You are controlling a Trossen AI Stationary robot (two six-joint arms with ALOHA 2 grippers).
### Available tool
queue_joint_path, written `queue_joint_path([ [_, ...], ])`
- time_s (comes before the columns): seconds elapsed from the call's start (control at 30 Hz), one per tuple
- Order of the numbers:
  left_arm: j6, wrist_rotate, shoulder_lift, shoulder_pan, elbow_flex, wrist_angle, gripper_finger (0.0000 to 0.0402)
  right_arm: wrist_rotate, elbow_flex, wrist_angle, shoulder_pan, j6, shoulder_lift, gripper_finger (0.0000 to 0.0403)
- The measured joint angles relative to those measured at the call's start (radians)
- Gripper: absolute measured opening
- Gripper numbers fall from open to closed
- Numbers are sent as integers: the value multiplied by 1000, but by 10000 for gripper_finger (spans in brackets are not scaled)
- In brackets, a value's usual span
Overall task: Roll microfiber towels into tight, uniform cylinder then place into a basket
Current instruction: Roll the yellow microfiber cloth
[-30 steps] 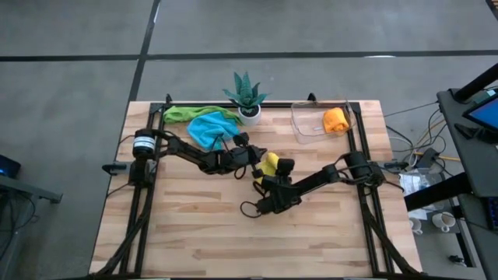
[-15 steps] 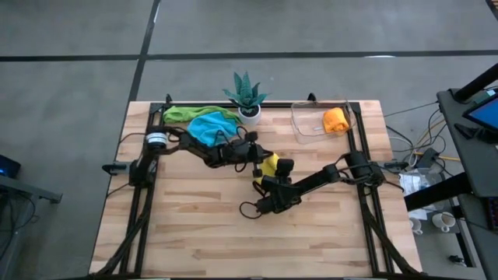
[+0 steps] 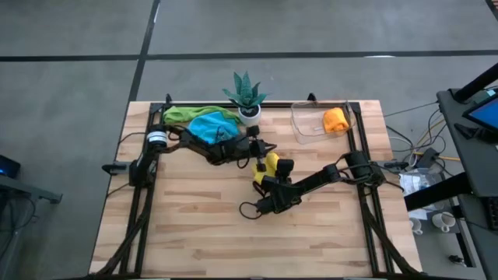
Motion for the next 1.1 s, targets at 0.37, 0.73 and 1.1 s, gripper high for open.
queue_joint_path([
  [0.37,0,122,29,55,227,-383,0,-1,0,6,0,-5,0,14],
  [0.73,-49,290,20,74,503,-909,0,-15,0,11,0,-12,0,14],
  [1.1,-76,303,27,75,660,-1169,0,-44,4,13,0,-12,-1,14],
])
